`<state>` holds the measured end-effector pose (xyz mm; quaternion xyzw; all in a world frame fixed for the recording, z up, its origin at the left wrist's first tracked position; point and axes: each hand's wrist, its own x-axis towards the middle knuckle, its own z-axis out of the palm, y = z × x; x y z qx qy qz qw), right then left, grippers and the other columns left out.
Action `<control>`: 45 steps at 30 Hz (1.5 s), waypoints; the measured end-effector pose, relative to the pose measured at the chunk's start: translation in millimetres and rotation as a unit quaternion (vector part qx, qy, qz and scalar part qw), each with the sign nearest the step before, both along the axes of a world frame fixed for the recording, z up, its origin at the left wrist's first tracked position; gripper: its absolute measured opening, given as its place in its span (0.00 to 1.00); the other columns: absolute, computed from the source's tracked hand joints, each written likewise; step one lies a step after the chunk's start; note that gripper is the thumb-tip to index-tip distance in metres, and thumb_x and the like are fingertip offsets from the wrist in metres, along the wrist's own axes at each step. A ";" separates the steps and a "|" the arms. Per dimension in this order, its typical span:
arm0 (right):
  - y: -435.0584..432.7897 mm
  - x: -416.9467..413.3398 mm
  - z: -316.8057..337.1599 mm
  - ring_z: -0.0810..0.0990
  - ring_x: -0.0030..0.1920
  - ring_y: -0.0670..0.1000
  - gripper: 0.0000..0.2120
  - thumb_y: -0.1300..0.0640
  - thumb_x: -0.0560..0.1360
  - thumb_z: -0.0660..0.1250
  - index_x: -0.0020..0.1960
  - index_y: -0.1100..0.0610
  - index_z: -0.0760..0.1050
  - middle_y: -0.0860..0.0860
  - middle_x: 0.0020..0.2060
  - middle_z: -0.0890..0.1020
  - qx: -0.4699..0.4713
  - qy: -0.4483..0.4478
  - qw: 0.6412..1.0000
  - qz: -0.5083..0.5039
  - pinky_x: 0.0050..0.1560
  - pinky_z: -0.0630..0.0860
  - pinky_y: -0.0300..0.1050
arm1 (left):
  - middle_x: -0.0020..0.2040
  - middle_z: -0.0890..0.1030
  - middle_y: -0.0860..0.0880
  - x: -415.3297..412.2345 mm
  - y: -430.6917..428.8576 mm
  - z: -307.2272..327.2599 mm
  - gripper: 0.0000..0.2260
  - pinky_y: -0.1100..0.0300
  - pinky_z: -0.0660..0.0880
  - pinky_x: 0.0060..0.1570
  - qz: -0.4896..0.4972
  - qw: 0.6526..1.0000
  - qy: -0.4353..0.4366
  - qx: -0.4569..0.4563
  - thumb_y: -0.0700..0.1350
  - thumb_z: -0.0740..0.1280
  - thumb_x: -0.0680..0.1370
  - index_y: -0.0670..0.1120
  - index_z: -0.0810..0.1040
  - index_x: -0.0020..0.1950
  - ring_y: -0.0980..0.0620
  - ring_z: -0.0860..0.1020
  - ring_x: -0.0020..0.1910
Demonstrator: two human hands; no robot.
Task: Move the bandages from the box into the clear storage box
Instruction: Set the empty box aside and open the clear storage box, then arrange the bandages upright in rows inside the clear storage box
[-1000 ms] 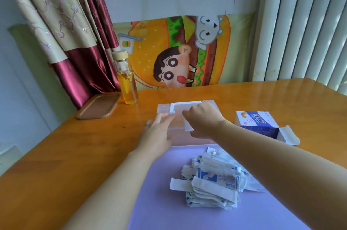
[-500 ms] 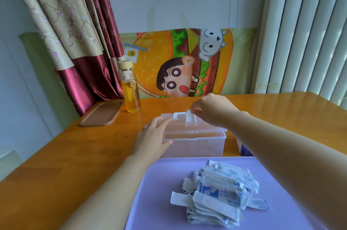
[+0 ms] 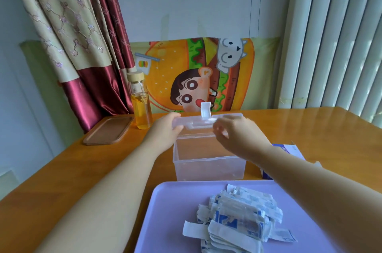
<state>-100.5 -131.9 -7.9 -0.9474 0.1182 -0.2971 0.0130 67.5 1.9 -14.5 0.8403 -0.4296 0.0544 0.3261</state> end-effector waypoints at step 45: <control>38.6 -111.7 -91.2 0.71 0.59 0.47 0.19 0.46 0.70 0.70 0.61 0.44 0.74 0.42 0.59 0.73 0.185 0.226 0.957 -0.006 0.58 0.71 0.44 | 0.69 0.58 0.61 -151.9 82.1 -116.1 0.20 0.63 0.64 0.64 -0.225 0.966 -0.052 0.114 0.58 0.68 0.73 0.60 0.73 0.64 0.57 0.65 0.62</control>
